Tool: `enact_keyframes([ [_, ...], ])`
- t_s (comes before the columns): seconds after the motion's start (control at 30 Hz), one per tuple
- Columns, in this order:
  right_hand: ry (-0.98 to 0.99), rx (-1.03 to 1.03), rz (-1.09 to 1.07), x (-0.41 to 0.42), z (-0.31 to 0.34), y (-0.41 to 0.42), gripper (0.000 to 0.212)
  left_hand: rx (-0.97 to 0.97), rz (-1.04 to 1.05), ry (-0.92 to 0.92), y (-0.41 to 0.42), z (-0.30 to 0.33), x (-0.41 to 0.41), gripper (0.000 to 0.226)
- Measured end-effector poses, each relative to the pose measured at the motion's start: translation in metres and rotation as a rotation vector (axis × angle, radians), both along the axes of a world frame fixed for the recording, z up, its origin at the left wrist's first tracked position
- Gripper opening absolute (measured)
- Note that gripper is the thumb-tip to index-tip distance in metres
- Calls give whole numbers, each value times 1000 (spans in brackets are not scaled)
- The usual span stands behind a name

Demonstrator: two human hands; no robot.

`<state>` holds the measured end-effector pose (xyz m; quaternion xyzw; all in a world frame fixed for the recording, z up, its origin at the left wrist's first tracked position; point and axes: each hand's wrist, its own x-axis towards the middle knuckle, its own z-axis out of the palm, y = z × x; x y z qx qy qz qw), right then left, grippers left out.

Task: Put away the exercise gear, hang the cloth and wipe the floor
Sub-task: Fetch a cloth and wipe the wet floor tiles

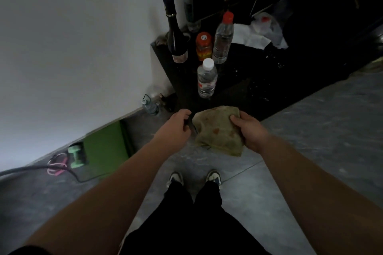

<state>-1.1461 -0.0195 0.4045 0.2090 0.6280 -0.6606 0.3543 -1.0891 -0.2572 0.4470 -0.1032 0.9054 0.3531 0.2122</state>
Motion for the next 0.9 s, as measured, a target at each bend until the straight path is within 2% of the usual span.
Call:
enact_keyframes([
  [0.07,23,96,121,-24,-16,1,37,-14,3,-38,1,-13,-12,48],
  [0.2,195,471,400,-61,-35,3,50,-17,15,-66,6,-33,-34,48],
  [0.37,394,708,392,-79,-46,4,48,-73,-36,-47,13,-44,-53,47],
  [0.5,472,823,470,-76,-58,6,60,-71,-45,-94,20,-51,-58,45],
  [0.63,567,1050,531,-68,-60,8,67,-75,-53,-102,29,-56,-58,42],
  [0.8,824,1080,641,-40,-57,0,48,-80,-60,-120,34,-59,-59,42],
  [0.9,841,1075,768,-22,-65,-3,54,-76,-43,-120,34,-59,-56,41],
])
